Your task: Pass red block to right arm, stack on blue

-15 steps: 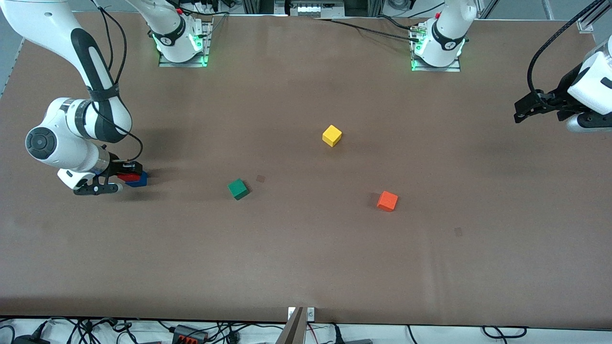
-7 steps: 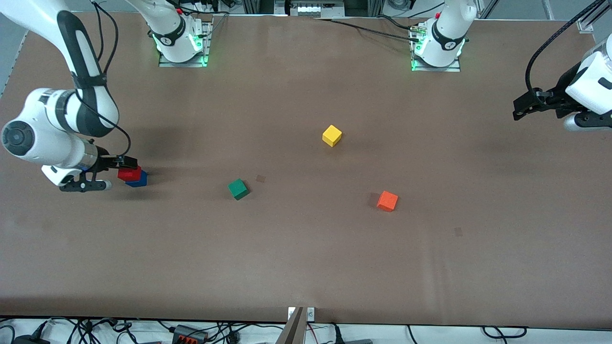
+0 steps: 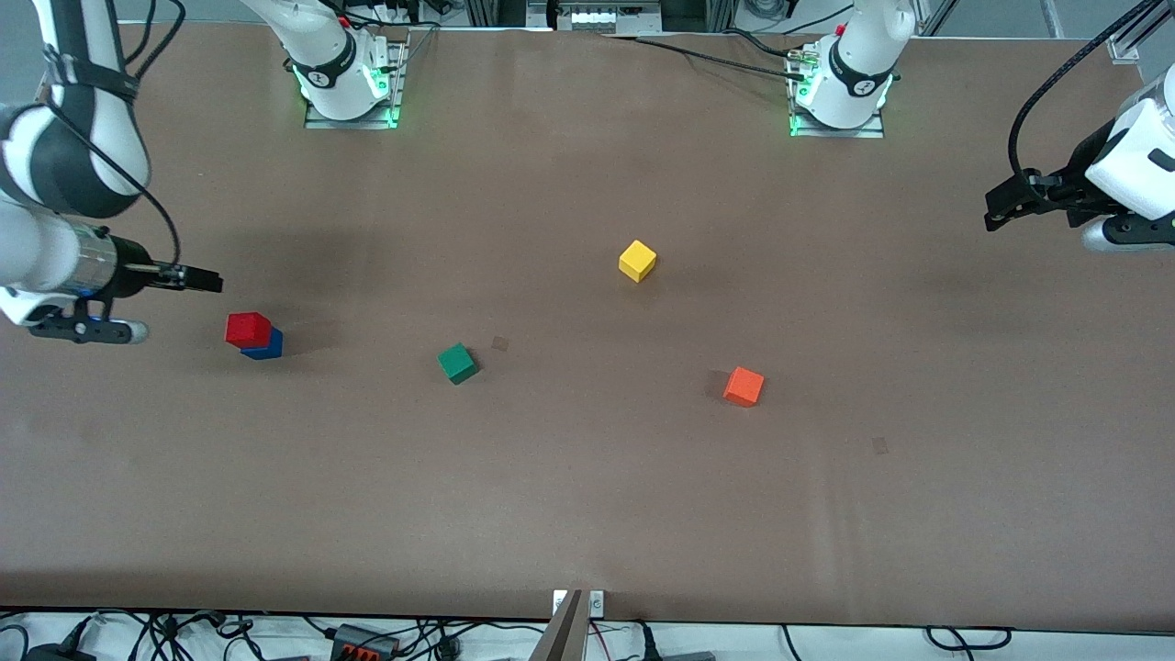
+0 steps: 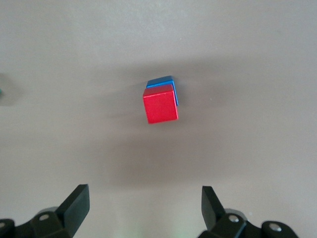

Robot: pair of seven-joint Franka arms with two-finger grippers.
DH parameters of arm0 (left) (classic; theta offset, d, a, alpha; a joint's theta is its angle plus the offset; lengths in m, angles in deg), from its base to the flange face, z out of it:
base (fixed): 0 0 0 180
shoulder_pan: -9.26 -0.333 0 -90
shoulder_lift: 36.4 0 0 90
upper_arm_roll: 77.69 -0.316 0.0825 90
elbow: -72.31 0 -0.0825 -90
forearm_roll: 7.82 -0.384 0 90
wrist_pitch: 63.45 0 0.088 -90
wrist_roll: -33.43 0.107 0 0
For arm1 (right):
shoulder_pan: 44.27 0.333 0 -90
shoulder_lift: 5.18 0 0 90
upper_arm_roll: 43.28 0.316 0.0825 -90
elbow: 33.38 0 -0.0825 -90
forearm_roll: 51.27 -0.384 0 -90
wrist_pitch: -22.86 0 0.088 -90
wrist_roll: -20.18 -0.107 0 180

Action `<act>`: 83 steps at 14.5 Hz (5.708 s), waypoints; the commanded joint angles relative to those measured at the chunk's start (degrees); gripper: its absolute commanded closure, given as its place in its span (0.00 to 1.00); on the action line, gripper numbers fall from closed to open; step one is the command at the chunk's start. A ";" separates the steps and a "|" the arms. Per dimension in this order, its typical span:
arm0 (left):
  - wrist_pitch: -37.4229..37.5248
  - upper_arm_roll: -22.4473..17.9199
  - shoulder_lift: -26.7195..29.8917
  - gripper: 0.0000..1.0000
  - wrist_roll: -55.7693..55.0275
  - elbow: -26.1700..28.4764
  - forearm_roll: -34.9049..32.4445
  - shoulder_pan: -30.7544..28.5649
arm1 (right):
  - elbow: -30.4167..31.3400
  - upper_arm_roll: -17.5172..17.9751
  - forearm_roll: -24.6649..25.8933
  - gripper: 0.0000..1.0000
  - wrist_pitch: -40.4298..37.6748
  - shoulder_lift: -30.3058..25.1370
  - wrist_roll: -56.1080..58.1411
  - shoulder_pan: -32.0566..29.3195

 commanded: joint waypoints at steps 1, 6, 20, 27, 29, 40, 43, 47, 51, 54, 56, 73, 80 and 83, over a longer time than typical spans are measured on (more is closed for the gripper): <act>1.46 0.12 -0.82 0.00 0.24 -1.94 0.80 0.07 | -8.13 0.05 -0.85 0.00 -4.21 1.41 -0.44 -0.81; 1.46 1.00 -0.82 0.00 0.15 -1.94 0.71 0.07 | -13.86 -0.04 -0.41 0.00 -4.30 1.77 -1.50 -0.81; 1.46 1.52 -0.91 0.00 0.15 -2.91 0.71 0.07 | -16.76 3.82 -0.59 0.00 -3.95 -0.43 -0.18 -5.63; 1.46 1.52 -0.91 0.00 0.15 -2.91 0.71 0.07 | -10.45 3.74 -0.50 0.00 -1.06 -5.25 1.66 -5.47; 1.46 1.52 -0.91 0.00 0.15 -2.91 0.71 0.07 | -7.90 3.83 0.02 0.00 0.36 -6.84 3.07 -5.20; 1.46 1.52 -0.91 0.00 0.15 -2.91 0.71 0.07 | 7.76 3.92 1.52 0.00 5.28 -17.74 1.84 -4.23; 1.46 1.52 -0.91 0.00 0.15 -2.91 0.71 0.07 | 6.97 4.00 1.52 0.00 5.28 -17.22 1.93 -4.32; 1.46 1.52 -0.99 0.00 0.15 -2.91 0.71 0.07 | 2.67 4.18 1.43 0.00 4.67 -13.61 2.55 -4.15; 1.46 1.52 -0.99 0.00 0.15 -2.91 0.71 0.07 | 2.48 4.18 1.35 0.00 4.67 -13.61 2.37 -4.06; 1.46 1.52 -1.17 0.00 0.59 -2.91 0.62 0.07 | 2.48 4.18 1.34 0.00 4.49 -13.61 2.37 -3.62; 1.46 1.52 -1.26 0.00 0.50 -2.91 0.62 0.07 | 2.48 4.18 1.34 0.00 4.49 -13.61 2.37 -3.18; 1.29 1.52 -1.61 0.00 0.68 -2.99 2.73 -0.46 | 2.40 3.91 1.34 0.00 4.49 -13.26 2.19 -2.39; 1.29 1.52 -1.61 0.00 0.59 -2.99 2.73 -0.46 | 1.87 4.09 1.26 0.00 4.32 -13.52 2.54 -2.92; 1.29 1.52 -1.61 0.00 0.59 -2.99 2.73 -0.46 | 1.69 4.00 1.26 0.00 3.00 -13.44 2.98 -2.92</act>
